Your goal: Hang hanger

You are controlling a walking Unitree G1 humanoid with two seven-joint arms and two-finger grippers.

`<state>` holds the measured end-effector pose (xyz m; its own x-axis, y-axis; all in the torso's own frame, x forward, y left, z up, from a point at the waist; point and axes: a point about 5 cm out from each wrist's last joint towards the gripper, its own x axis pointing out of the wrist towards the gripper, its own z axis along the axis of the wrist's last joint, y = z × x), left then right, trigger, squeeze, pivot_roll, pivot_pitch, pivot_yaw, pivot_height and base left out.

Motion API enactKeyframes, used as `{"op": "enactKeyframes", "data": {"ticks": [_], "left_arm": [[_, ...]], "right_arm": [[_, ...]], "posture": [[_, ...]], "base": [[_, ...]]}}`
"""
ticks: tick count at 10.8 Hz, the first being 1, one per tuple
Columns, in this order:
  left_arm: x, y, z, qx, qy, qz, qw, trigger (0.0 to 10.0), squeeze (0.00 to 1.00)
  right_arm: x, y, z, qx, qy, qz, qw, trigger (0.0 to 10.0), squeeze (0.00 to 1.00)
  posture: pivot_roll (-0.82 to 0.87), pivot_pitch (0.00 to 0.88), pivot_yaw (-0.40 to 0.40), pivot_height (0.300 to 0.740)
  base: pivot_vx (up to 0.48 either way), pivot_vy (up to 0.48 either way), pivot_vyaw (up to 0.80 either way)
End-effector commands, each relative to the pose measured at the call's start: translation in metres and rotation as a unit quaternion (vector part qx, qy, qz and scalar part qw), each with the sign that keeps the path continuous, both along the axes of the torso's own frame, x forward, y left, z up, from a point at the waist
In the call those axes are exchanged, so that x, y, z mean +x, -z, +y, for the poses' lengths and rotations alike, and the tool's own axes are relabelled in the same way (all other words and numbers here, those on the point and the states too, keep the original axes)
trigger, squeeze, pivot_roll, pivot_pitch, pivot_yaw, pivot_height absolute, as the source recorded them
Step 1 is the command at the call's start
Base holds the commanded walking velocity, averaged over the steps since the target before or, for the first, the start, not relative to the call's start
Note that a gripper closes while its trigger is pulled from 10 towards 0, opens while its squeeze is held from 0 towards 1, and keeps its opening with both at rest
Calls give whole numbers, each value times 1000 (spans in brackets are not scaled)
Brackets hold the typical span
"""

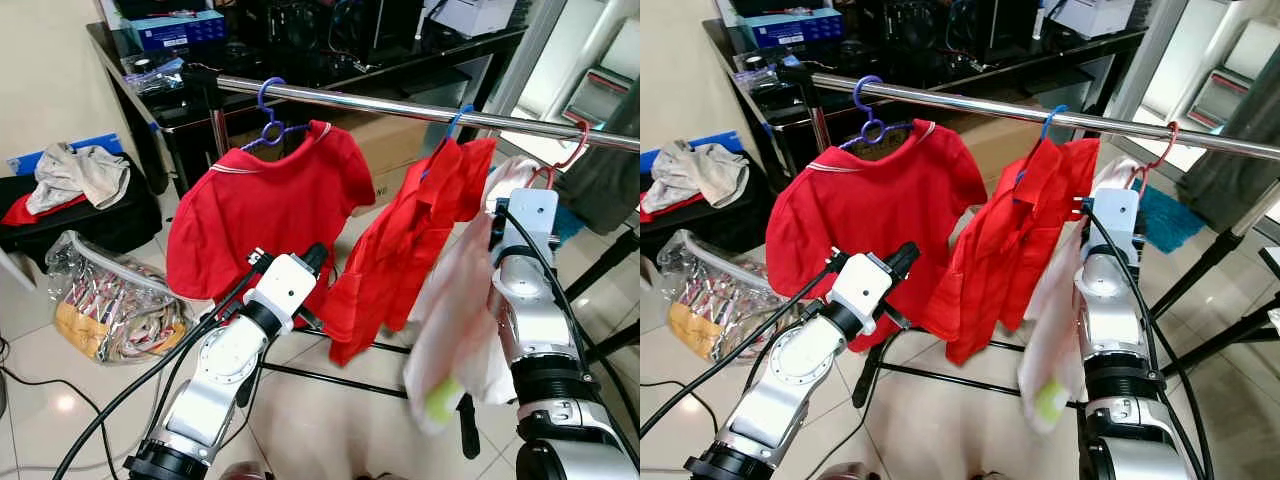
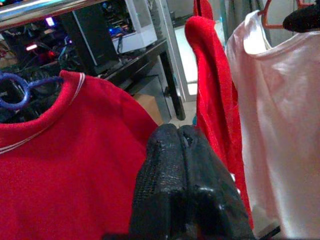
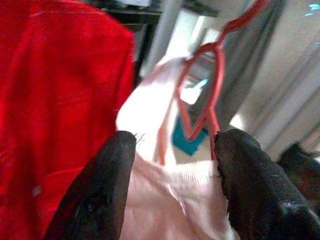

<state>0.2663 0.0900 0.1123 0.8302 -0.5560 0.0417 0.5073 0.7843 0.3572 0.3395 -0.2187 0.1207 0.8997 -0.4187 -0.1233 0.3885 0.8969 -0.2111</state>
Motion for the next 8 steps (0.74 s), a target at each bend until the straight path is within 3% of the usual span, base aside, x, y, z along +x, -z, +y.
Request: {"op": "enactKeyframes", "data": {"ticks": [1,4,8], "left_arm": [[1,-1,-2,4,7,-5,1000,10000,0],[-2,-6,-3,15,51,-26,998,10000,0],[-1,-6,-7,12,56,-29,998,10000,0]], "right_arm": [[-2,12,-4,26,-16,41,999,10000,0],[0,6,-21,32,-25,56,998,10000,0],[-2,15,-20,32,-16,79,996,10000,0]], "posture": [[212,13,-46,740],[208,13,-45,740],[198,6,-46,740]], "base": [[0,0,0],[0,0,0],[0,0,0]]}}
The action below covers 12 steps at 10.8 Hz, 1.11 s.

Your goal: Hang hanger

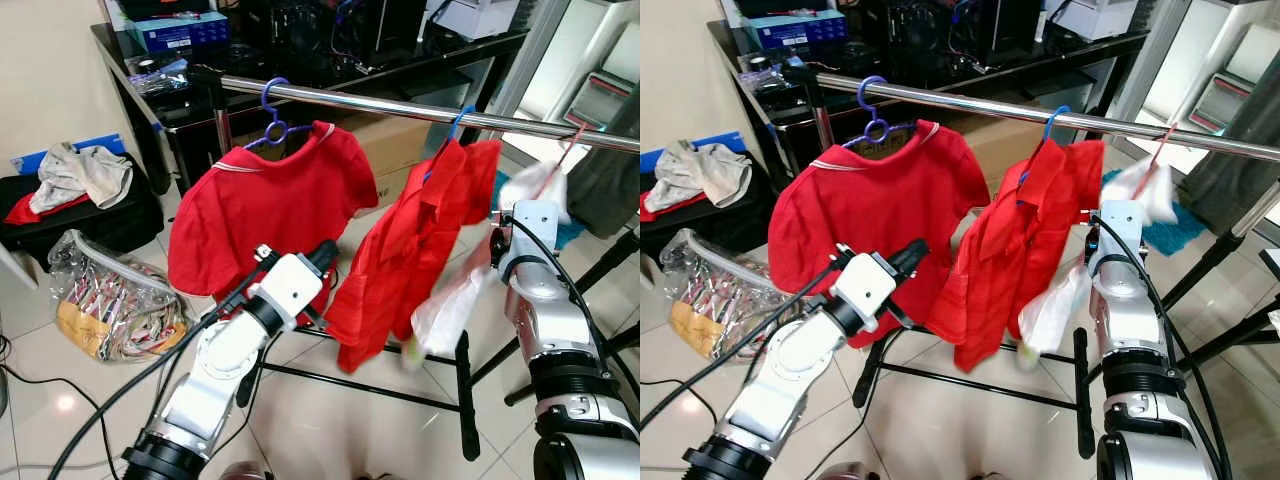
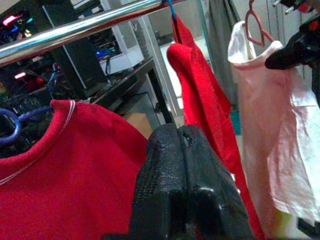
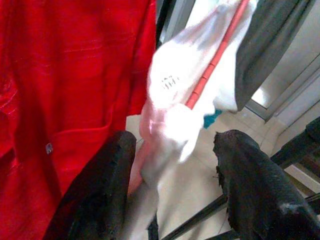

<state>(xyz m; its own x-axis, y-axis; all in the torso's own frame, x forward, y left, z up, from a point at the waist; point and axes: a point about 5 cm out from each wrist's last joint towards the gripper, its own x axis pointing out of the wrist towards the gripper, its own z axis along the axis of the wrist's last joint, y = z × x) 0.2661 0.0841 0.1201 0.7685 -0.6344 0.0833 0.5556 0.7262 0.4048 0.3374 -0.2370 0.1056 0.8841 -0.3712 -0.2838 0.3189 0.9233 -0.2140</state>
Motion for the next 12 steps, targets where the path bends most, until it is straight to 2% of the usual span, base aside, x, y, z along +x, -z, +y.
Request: {"op": "enactKeyframes", "data": {"ticks": [1,3,6,7,8,9,11,12], "left_arm": [[-3,3,-4,2,12,5,1000,10000,0],[-3,3,-5,2,15,5,1000,10000,0],[-2,2,-3,3,12,1,1000,10000,0],[-3,1,-3,-1,14,1,1000,10000,0],[-6,-2,-6,-25,33,4,999,10000,0],[-9,-3,-9,-49,52,17,997,10000,0],[-9,-2,-9,-55,56,24,997,10000,0],[-10,-1,-7,-74,58,31,995,10000,0]], "right_arm": [[-1,3,0,10,9,5,1000,10000,0],[-1,10,13,17,6,18,1000,10000,0],[-17,35,4,32,40,64,997,10000,0],[-20,38,0,35,51,67,996,9098,0],[-22,41,-4,47,71,71,994,1647,0],[-19,38,-2,50,69,59,995,0,0],[-15,32,0,54,64,38,996,0,0],[-12,28,2,54,57,23,997,0,0]], "posture": [[198,6,-45,740],[197,7,-44,740],[201,10,-42,740],[200,10,-41,740],[199,9,-38,740],[197,8,-36,740],[200,6,-35,740],[200,6,-35,740]], "base": [[0,0,0],[0,0,0],[0,0,0],[0,0,0],[0,0,0],[0,0,0],[0,0,0],[0,0,0]]}}
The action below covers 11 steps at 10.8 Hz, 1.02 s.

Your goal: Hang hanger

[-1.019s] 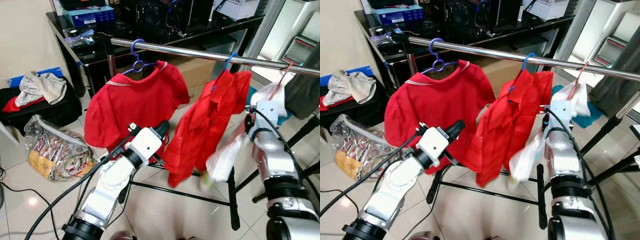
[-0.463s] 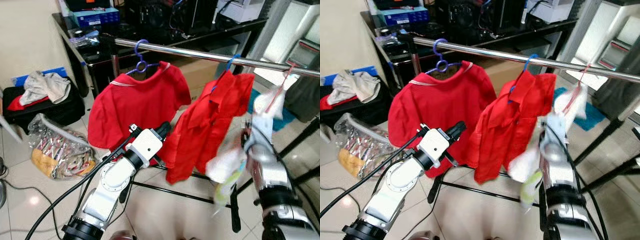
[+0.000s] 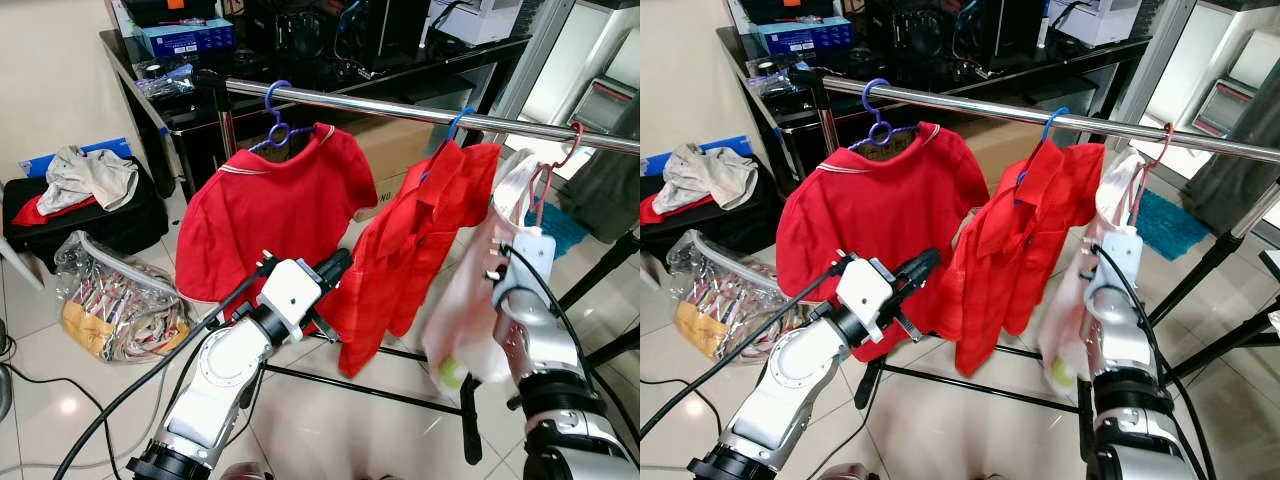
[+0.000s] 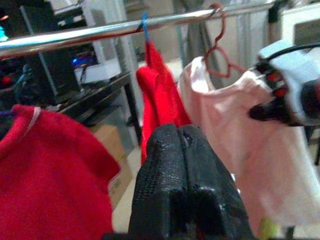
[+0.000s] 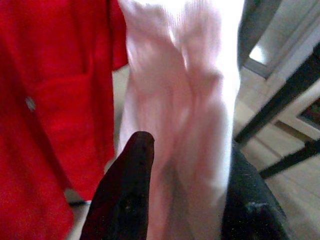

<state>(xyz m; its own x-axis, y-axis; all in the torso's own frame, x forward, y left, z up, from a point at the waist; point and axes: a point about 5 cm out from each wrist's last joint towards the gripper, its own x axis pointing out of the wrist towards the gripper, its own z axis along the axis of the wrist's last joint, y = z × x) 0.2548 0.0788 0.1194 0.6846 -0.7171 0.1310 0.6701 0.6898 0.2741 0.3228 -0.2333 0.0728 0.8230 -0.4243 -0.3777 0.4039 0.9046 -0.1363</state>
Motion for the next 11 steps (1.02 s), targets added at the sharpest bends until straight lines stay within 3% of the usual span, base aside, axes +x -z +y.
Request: {"op": "enactKeyframes", "data": {"ticks": [1,2,5,11], "left_arm": [[-4,3,0,20,17,-12,1000,10000,0],[-4,7,4,46,26,-17,998,10000,0],[2,12,17,71,15,-16,997,10000,0],[1,18,10,72,8,-17,997,10000,0]], "right_arm": [[5,-9,3,-5,-11,-23,1000,0,0],[7,-10,6,-6,-20,-28,999,0,0],[9,-13,7,-4,-24,-41,999,0,0],[11,-19,6,-15,-24,-58,998,0,0]], "posture": [[200,6,-35,740],[209,5,-41,740],[209,5,-43,740],[207,3,-47,740]], "base": [[0,0,0],[0,0,0],[0,0,0],[0,0,0]]}}
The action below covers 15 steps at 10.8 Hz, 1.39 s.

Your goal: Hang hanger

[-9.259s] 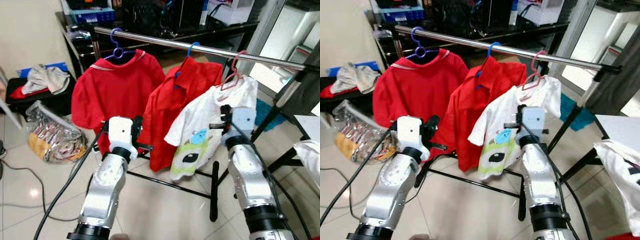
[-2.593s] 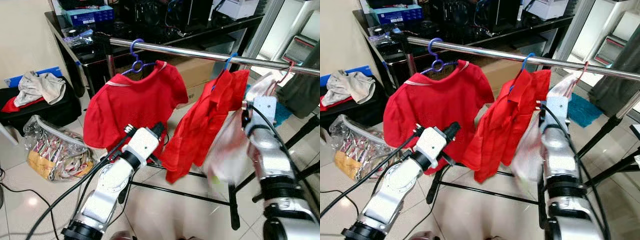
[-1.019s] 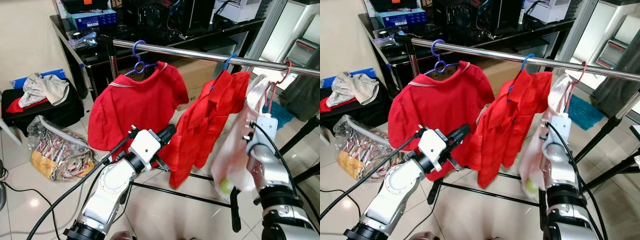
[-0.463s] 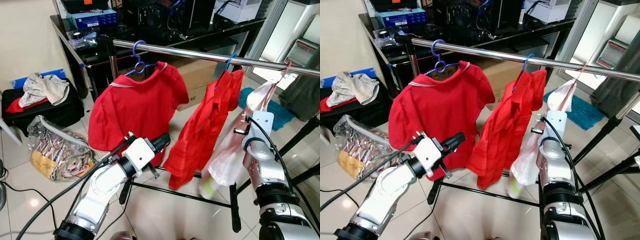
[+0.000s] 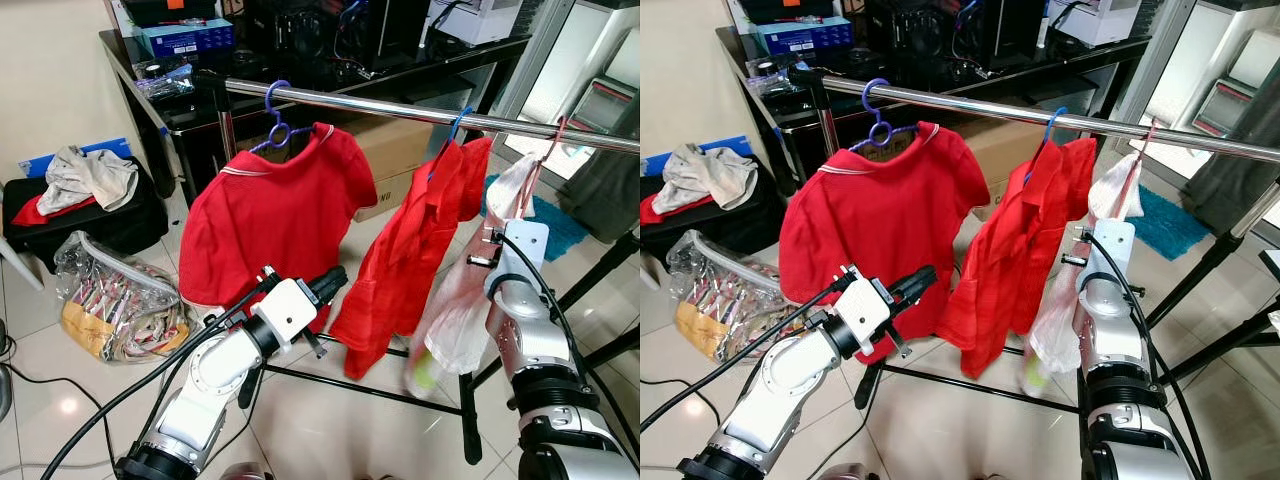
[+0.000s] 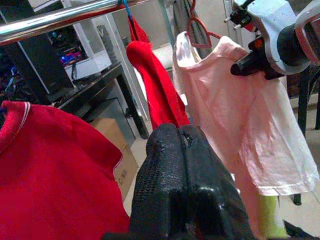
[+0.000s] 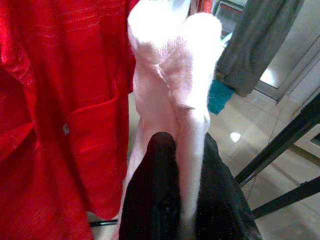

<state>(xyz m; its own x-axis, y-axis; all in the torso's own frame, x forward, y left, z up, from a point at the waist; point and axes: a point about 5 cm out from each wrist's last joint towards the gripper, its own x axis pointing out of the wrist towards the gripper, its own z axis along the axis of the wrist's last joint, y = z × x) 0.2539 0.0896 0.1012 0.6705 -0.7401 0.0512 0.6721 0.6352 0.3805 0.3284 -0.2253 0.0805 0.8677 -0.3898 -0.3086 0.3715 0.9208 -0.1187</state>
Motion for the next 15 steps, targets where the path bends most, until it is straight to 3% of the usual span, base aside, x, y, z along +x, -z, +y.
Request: {"op": "enactKeyframes", "data": {"ticks": [1,3,5,9,13,14,15], "left_arm": [[2,-1,-1,5,-2,-5,1000,10000,0],[1,-1,-1,4,-3,-6,1000,10000,0],[-1,0,-4,1,-2,-4,1000,10000,0],[-1,3,-6,-3,-4,2,1000,10000,0],[0,4,-8,-5,-7,5,1000,10000,0],[0,4,-7,-5,-10,3,1000,10000,0],[2,2,-4,-15,-25,3,1000,10000,0]], "right_arm": [[6,-17,-2,-2,5,-41,999,0,0],[6,-34,-3,14,18,-99,995,0,0],[-1,-39,-4,14,9,-121,992,0,0],[-30,-21,-6,-16,-26,-90,995,0,0],[-47,-4,7,-44,-82,-64,994,0,0],[-50,-3,9,-43,-93,-69,992,8588,0],[-53,-9,12,-33,-107,-97,989,10000,0]], "posture": [[208,7,-47,740],[205,10,-42,740],[195,13,-34,740],[176,16,-29,740],[171,12,-26,740],[173,13,-26,740],[174,13,-25,740]], "base": [[0,0,0],[0,0,0],[0,0,0],[0,0,0],[0,0,0],[0,0,0],[0,0,0]]}}
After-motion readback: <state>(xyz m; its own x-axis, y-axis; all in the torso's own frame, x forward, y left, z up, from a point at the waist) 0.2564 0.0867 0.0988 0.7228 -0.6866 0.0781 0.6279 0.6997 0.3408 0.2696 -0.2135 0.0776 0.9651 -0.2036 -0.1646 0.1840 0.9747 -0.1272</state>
